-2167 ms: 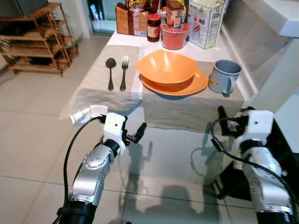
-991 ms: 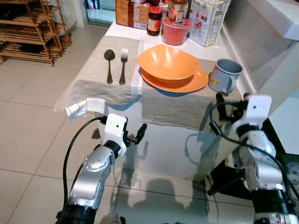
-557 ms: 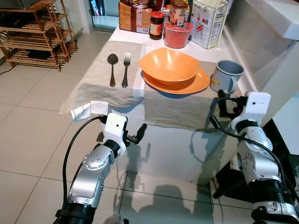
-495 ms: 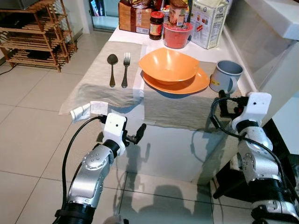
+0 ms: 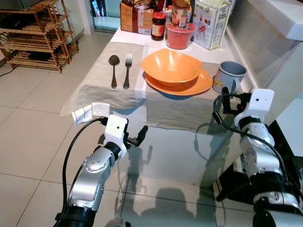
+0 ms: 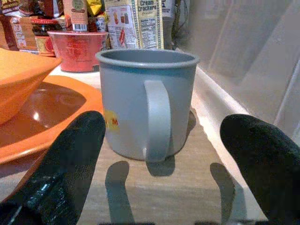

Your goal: Setting the table

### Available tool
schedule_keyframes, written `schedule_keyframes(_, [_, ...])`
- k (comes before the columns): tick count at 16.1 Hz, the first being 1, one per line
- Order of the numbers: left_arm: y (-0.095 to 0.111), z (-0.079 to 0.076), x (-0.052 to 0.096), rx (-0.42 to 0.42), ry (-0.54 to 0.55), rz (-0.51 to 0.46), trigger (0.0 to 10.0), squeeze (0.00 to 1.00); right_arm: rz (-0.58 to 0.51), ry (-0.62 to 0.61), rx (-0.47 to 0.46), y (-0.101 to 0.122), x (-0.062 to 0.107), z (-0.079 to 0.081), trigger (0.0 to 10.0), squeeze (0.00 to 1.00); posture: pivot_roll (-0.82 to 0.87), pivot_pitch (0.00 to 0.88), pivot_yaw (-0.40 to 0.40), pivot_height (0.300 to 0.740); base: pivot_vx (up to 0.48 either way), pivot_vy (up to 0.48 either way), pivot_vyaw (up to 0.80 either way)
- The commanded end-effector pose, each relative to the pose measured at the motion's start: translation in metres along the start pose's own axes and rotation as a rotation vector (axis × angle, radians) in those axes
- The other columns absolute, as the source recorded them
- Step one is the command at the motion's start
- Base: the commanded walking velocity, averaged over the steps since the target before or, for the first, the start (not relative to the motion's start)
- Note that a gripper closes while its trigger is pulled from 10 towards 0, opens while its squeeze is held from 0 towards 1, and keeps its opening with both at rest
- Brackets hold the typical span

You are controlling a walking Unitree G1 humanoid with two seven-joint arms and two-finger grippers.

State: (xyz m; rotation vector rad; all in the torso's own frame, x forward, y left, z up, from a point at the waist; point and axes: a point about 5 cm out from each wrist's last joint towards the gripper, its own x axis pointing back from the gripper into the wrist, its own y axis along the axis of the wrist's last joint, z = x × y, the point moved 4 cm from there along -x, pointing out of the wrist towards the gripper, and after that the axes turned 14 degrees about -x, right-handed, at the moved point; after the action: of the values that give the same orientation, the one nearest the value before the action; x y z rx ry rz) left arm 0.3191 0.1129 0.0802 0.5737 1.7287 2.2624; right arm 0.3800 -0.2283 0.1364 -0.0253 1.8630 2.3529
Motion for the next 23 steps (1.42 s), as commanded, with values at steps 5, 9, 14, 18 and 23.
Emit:
schedule_keyframes(5, [0.003,0.003,0.002,-0.006,0.008,-0.011,10.0,0.00,-0.003,-0.020,0.007,0.006,-0.016,-0.007,10.0,0.00,0.15,0.000,-0.041,0.740,0.000,0.000,0.00])
schedule_keyframes(9, [0.004,0.005,0.004,-0.006,0.015,-0.011,10.0,0.00,0.007,-0.012,0.013,0.005,-0.020,-0.006,10.0,0.00,0.15,0.000,-0.040,0.740,0.000,0.000,0.00])
schedule_keyframes(14, [0.005,0.007,0.003,-0.007,0.021,-0.011,10.0,0.00,0.012,-0.003,0.018,0.002,-0.023,-0.002,0.0,0.00,0.16,0.000,-0.042,0.740,0.000,0.000,0.00])
schedule_keyframes(18, [0.005,0.007,0.002,-0.006,0.022,-0.013,10.0,0.00,0.012,-0.004,0.016,0.002,-0.024,-0.002,0.0,0.00,0.15,0.000,-0.041,0.740,0.000,0.000,0.00])
schedule_keyframes(23, [0.006,0.006,0.001,-0.005,0.021,-0.016,10.0,0.00,0.012,-0.006,0.020,0.002,-0.025,-0.003,0.0,0.00,0.15,0.000,-0.040,0.740,0.000,0.000,0.00])
